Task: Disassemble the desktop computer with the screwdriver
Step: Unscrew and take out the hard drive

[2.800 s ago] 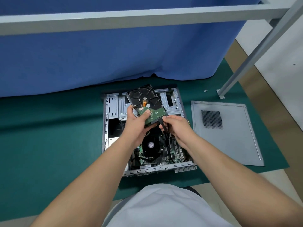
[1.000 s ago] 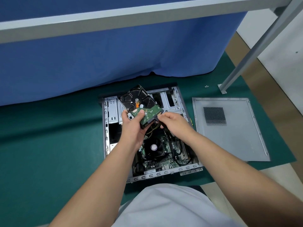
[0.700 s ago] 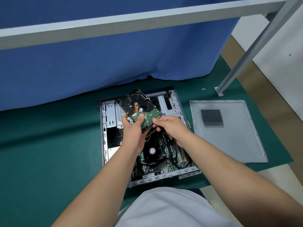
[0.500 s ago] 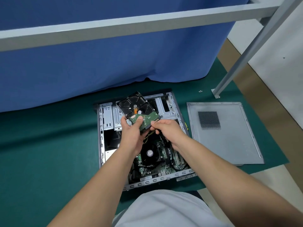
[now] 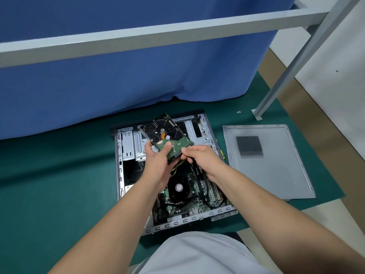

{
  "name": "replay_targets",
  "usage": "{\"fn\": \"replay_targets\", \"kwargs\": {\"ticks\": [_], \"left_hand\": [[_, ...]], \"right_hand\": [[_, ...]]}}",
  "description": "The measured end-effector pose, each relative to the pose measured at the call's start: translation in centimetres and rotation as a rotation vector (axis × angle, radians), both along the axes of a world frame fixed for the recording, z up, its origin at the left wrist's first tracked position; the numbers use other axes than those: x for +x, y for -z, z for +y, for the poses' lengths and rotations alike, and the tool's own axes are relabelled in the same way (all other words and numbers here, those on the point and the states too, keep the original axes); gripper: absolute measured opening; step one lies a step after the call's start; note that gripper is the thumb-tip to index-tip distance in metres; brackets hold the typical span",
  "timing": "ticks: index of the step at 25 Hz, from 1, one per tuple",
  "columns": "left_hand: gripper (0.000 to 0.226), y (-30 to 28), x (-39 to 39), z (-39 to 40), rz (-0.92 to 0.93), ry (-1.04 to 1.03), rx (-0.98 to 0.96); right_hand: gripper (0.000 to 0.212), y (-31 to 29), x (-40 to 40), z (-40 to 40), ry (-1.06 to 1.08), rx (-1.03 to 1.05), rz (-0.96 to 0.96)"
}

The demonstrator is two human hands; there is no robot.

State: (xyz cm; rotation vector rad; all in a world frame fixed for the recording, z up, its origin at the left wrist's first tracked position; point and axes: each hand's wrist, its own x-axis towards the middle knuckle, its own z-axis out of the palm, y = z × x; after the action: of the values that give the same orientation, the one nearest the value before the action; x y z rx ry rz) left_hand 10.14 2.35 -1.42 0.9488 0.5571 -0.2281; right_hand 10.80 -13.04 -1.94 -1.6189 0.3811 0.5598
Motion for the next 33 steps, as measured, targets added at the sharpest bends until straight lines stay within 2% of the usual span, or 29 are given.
{"fn": "replay_targets", "kwargs": {"ticks": [7,9,13,19,25,27,30,33], "left_hand": [[0.03,0.5,-0.2,-0.8,0.016,-0.077,0.04],[0.033,0.6,0.0,-0.2,0.02,-0.044,0.014],[0.043,0.8,0.8,0.8,0.058,-0.038,-0.032],[0.04,1.3,0.8,1.6,0.059,-0.057,-0.036],[0.034,1.1,0.7,2.7,0.102,-0.084,-0.024],[0.035,0.8,0.6,2.8,0.103,-0.077,0.004],[0.049,0.3,0.6,2.7,0.088,-0.048,0.06],[0.042,-0.3,0.6,2.2,0.06,-0.026,0.13]], "right_hand": [[0.029,0.7,-0.5,1.0,0.066,-0.025,-0.052],[0.028,0.5,-0.2,0.5,0.013,-0.025,-0.04],[0.025,-0.1,0.3,-0.9,-0.272,-0.067,0.006],[0.017,0.0,-1.0,-0.2,-0.349,-0.29,-0.047],[0.016,-1.2,-1.7,-0.1,-0.585,-0.69,-0.338],[0.021,-1.5,-1.6,0.0,-0.563,-0.826,-0.493],[0.042,-2.1,-1.1,0.5,-0.47,-0.957,-0.762],[0.067,-2.2,0.0,1.2,-0.581,-0.956,-0.817]]}}
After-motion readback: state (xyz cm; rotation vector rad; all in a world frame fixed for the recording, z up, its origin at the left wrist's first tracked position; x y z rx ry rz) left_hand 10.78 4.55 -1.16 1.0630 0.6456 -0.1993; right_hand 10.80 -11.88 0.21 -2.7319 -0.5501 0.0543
